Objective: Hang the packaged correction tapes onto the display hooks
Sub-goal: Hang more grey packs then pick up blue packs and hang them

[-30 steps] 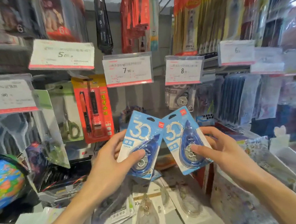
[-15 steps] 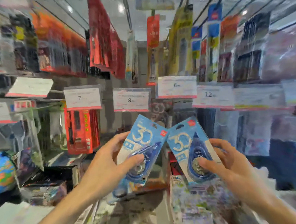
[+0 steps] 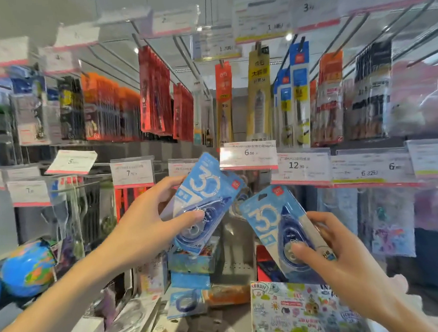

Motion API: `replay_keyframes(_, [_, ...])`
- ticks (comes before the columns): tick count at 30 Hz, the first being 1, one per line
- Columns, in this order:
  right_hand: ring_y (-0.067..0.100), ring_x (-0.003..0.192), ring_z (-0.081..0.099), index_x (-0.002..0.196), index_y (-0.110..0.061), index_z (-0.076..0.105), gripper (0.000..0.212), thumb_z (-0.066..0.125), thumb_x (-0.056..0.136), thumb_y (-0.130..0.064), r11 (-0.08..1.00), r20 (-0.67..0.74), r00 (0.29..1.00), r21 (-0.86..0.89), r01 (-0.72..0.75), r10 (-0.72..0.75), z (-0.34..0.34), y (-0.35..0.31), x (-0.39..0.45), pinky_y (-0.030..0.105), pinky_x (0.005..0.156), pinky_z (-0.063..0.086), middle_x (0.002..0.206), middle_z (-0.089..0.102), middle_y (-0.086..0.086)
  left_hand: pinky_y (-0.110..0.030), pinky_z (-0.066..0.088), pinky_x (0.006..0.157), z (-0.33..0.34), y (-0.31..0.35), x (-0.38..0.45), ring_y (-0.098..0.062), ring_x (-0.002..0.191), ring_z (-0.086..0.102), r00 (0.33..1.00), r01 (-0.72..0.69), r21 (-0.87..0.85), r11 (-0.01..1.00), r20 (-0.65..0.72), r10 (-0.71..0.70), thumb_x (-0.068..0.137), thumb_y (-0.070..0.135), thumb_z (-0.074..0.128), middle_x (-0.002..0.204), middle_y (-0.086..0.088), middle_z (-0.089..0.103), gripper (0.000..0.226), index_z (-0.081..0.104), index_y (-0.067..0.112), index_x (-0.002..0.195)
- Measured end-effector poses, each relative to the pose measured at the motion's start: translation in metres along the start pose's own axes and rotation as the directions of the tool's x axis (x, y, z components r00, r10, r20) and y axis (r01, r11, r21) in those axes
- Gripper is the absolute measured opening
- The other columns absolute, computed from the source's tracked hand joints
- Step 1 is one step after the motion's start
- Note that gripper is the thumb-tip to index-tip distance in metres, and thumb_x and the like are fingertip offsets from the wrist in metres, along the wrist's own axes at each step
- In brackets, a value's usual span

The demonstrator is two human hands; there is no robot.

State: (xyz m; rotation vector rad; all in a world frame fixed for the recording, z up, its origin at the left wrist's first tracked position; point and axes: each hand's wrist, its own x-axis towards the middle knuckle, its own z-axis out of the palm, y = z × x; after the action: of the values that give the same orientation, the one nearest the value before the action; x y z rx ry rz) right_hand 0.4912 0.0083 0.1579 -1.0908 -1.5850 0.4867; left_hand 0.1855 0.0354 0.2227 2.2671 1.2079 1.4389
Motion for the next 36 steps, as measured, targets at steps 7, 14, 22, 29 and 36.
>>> replay_keyframes(7, [0.006,0.094,0.076,0.119,-0.040,0.054,0.035,0.072,0.093,-0.024,1.000,0.001,1.000,0.016,0.019,-0.019,0.014,0.002,0.000,0.034,0.081,0.062,0.105,0.077,-0.018,-0.022,0.051,0.085,-0.013,0.010,0.004,0.011,0.102,0.069,1.000,-0.015,-0.061,0.998,-0.024,0.014,0.083,0.032,0.077,0.115,0.033,0.070,0.053,0.055,0.044,0.130])
replay_keyframes(14, [0.012,0.100,0.076,0.122,-0.036,0.056,0.033,0.070,0.095,-0.024,0.990,-0.030,0.998,0.125,0.061,-0.058,0.038,0.000,0.007,0.042,0.088,0.062,0.110,0.077,-0.010,-0.019,0.051,0.086,-0.021,0.013,0.006,0.010,0.106,0.067,0.999,-0.035,-0.085,0.996,-0.034,0.032,0.081,0.036,0.077,0.115,0.031,0.071,0.055,0.055,0.041,0.131])
replay_keyframes(22, [0.014,0.108,0.075,0.131,-0.032,0.052,0.040,0.070,0.096,-0.025,0.966,-0.096,0.993,0.241,0.093,-0.071,0.060,-0.004,0.019,0.043,0.093,0.060,0.117,0.077,-0.007,-0.027,0.054,0.090,-0.025,0.013,0.006,0.005,0.106,0.070,0.998,-0.037,-0.117,0.992,-0.051,0.031,0.084,0.026,0.078,0.115,0.026,0.073,0.048,0.056,0.044,0.123])
replay_keyframes(29, [0.005,0.099,0.076,0.131,-0.038,0.047,0.045,0.069,0.096,-0.021,0.947,-0.124,0.992,0.314,0.065,-0.027,0.062,-0.008,0.025,0.023,0.076,0.062,0.110,0.078,-0.015,-0.035,0.056,0.095,-0.023,0.009,0.004,-0.002,0.109,0.071,0.999,-0.033,-0.160,0.987,-0.044,0.026,0.083,0.025,0.078,0.119,0.018,0.074,0.052,0.056,0.037,0.130])
replay_keyframes(36, [0.009,0.100,0.076,0.142,-0.038,0.041,0.052,0.066,0.099,-0.023,0.963,-0.175,0.984,0.260,0.075,-0.029,0.067,-0.008,0.026,0.034,0.084,0.062,0.117,0.075,-0.009,-0.038,0.055,0.098,-0.021,0.007,0.004,-0.003,0.111,0.070,0.999,-0.033,-0.153,0.988,-0.042,0.027,0.075,0.040,0.076,0.121,0.017,0.074,0.063,0.056,0.033,0.135])
